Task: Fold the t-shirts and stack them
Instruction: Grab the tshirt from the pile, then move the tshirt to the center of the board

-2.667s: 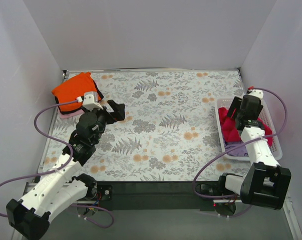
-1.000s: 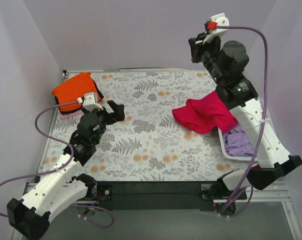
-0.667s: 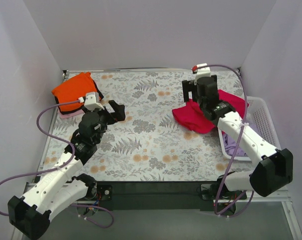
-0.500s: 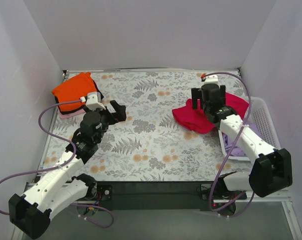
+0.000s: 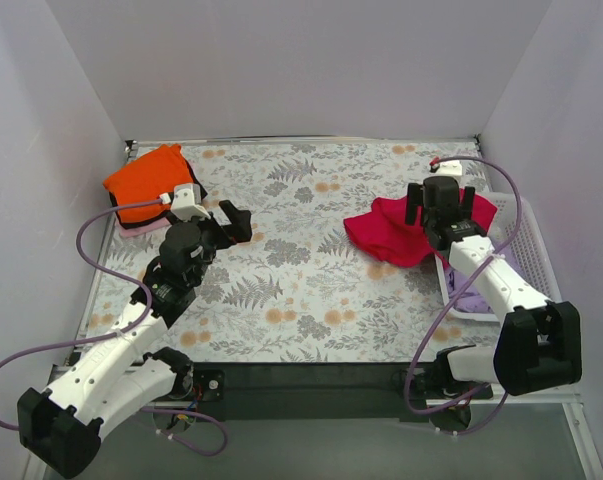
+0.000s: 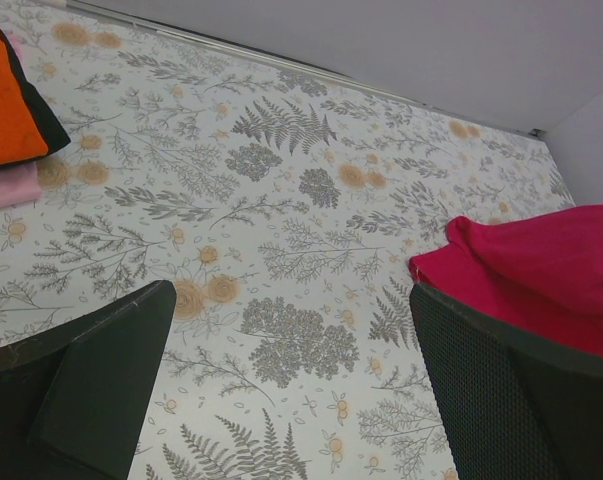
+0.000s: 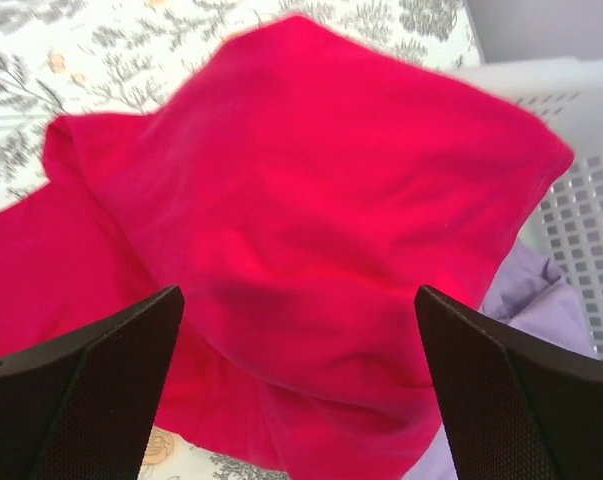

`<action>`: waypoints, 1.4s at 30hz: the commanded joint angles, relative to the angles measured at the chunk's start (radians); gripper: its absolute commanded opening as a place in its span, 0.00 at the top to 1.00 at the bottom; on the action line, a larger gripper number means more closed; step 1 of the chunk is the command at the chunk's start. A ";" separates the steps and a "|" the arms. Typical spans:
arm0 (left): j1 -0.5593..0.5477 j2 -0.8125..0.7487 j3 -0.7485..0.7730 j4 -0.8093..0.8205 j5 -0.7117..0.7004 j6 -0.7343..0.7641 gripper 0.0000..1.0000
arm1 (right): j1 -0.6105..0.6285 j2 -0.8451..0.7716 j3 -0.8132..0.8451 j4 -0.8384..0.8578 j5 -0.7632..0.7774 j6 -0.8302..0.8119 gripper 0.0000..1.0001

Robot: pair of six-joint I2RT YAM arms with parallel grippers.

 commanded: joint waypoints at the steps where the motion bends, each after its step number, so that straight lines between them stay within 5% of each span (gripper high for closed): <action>1: 0.006 0.000 -0.010 0.006 0.004 0.004 0.02 | -0.031 -0.029 -0.043 0.018 -0.032 0.031 0.11; 6: 0.006 0.010 -0.011 0.011 0.012 0.004 0.02 | -0.089 -0.037 -0.090 0.007 -0.110 0.042 0.17; 9: 0.006 0.009 -0.011 0.011 0.013 0.001 0.02 | -0.106 -0.032 -0.092 0.009 -0.115 0.047 0.38; 13: 0.006 0.001 -0.014 0.014 0.013 0.001 0.02 | -0.108 -0.058 -0.072 0.009 -0.121 0.044 0.92; 14: 0.006 0.003 -0.014 0.014 0.013 0.001 0.02 | -0.108 -0.064 -0.069 0.009 -0.116 0.045 0.97; 23: 0.006 0.020 -0.008 0.017 0.021 0.001 0.02 | -0.106 -0.149 -0.025 0.013 -0.141 0.030 0.99; 28: 0.006 0.009 -0.010 0.017 0.020 0.001 0.02 | -0.079 -0.189 0.073 0.082 -0.309 0.007 0.99; 37: 0.008 0.010 -0.007 0.008 0.007 0.004 0.02 | 0.245 0.043 0.630 0.029 -0.273 -0.140 0.99; 42: 0.008 0.000 -0.010 0.005 -0.007 0.006 0.02 | 0.325 0.088 0.695 0.061 -0.403 -0.133 0.99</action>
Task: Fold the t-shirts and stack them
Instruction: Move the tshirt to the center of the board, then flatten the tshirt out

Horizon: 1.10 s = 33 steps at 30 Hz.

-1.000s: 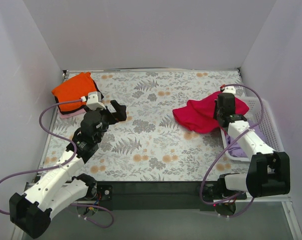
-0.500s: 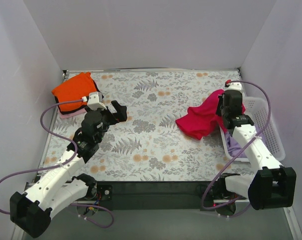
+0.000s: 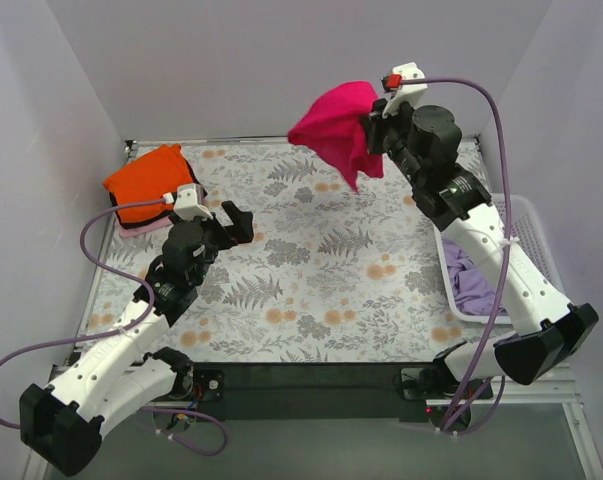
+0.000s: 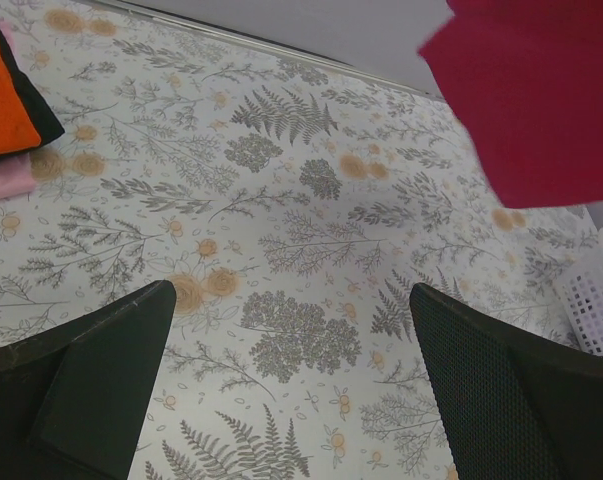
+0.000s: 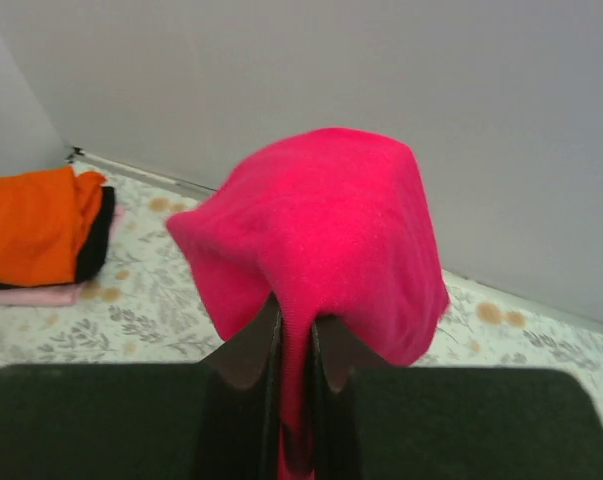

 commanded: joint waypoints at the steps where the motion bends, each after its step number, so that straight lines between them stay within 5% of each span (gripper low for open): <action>1: 0.007 -0.018 -0.004 -0.003 -0.021 0.007 0.02 | 0.027 0.009 0.005 0.067 -0.096 -0.018 0.99; 3: 0.007 -0.018 -0.005 -0.003 -0.024 0.007 0.02 | 0.030 0.009 -0.049 0.076 -0.092 -0.011 0.92; 4: 0.007 -0.014 -0.005 -0.003 -0.025 0.006 0.02 | 0.030 0.005 -0.081 0.076 -0.074 0.017 0.61; 7: 0.007 0.003 -0.002 -0.001 -0.030 0.001 0.02 | 0.029 -0.007 -0.271 0.109 0.055 0.048 0.12; 8: 0.006 0.014 -0.001 0.003 -0.036 -0.005 0.02 | 0.030 -0.011 -0.358 0.118 0.092 0.057 0.09; 14: 0.007 0.198 0.014 0.022 -0.087 -0.016 0.03 | 0.029 0.008 -0.574 0.204 0.125 0.126 0.07; 20: 0.006 0.290 -0.019 0.112 -0.037 -0.026 0.05 | 0.032 -0.006 -0.713 0.337 -0.021 0.129 0.10; 33: 0.009 0.569 0.041 0.071 -0.152 -0.100 0.11 | 0.032 0.060 -0.775 0.399 -0.064 0.143 0.13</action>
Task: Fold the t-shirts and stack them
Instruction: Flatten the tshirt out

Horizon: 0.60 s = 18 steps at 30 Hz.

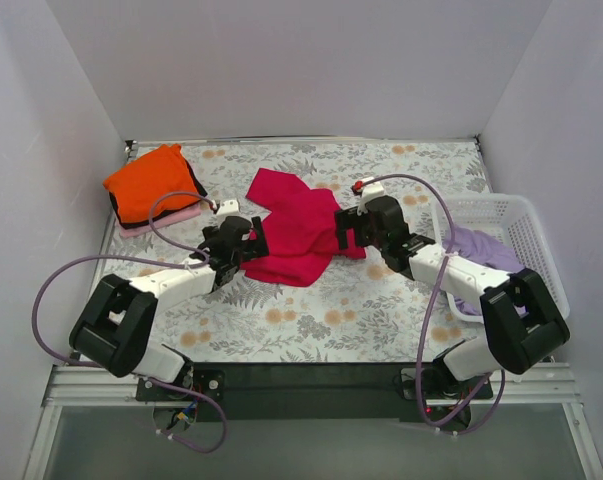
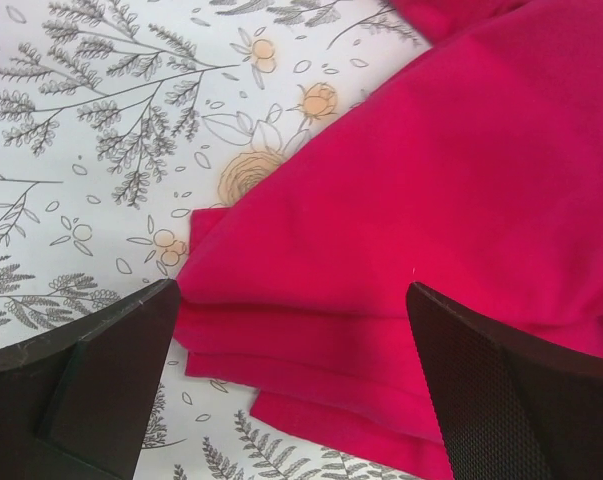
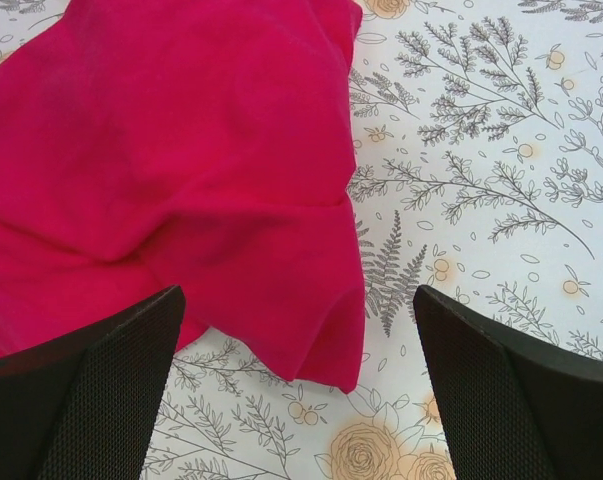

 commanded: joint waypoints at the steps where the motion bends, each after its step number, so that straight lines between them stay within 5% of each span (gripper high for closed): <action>1: 0.008 -0.003 0.049 -0.033 -0.087 -0.059 0.11 | 0.002 0.002 -0.006 0.074 -0.016 0.012 0.13; 11: 0.019 0.023 0.006 -0.077 -0.130 -0.129 0.13 | 0.001 0.083 0.024 0.094 -0.045 0.015 0.12; 18: 0.030 0.039 -0.002 -0.071 -0.069 -0.129 0.43 | 0.001 0.133 0.044 0.102 -0.053 0.015 0.18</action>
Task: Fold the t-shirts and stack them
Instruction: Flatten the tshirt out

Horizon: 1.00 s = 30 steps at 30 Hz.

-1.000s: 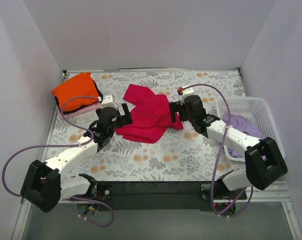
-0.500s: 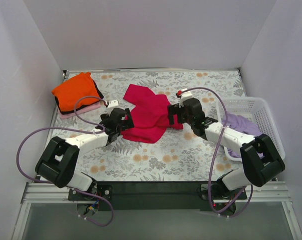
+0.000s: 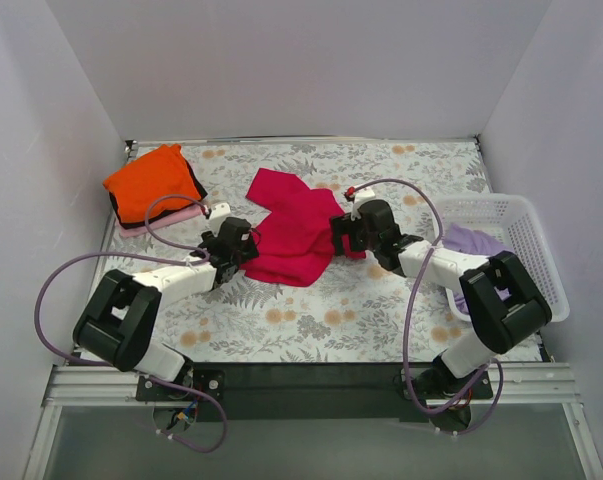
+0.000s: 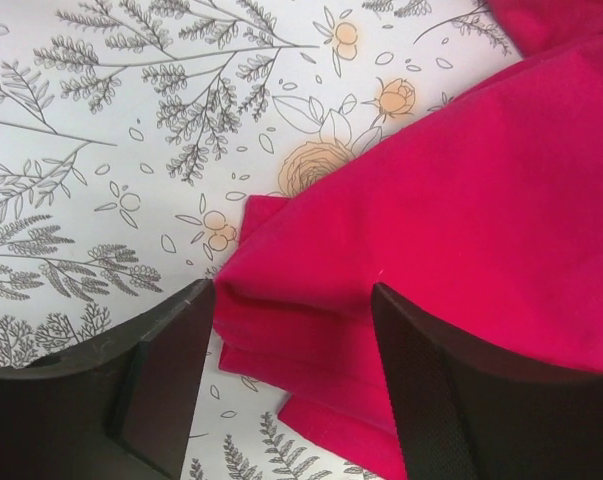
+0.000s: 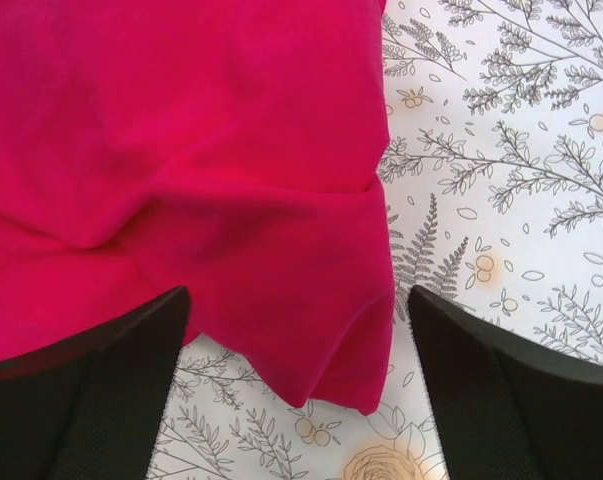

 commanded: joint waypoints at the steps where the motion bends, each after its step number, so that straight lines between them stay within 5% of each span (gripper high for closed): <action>1: 0.011 -0.003 -0.014 -0.006 0.019 -0.007 0.46 | 0.002 0.020 0.049 0.057 -0.011 0.009 0.26; 4: 0.016 -0.004 -0.020 -0.006 0.031 -0.007 0.54 | 0.002 0.025 0.046 0.059 -0.024 0.011 0.37; 6: 0.019 -0.009 -0.028 -0.006 0.041 -0.007 0.62 | 0.001 0.031 0.042 0.059 -0.034 0.012 0.51; 7: 0.019 -0.012 -0.029 -0.006 0.042 -0.007 0.70 | 0.001 0.032 0.039 0.059 -0.036 0.012 0.66; 13: 0.021 -0.041 -0.040 -0.003 0.062 0.003 1.00 | 0.001 0.051 0.040 0.065 -0.053 0.017 0.99; 28: 0.021 -0.262 -0.002 -0.036 0.085 0.057 1.00 | 0.001 -0.247 0.008 0.048 -0.001 -0.009 0.99; 30: 0.021 -0.242 -0.003 -0.069 0.094 0.028 0.90 | 0.001 -0.275 0.023 0.028 0.053 -0.012 0.99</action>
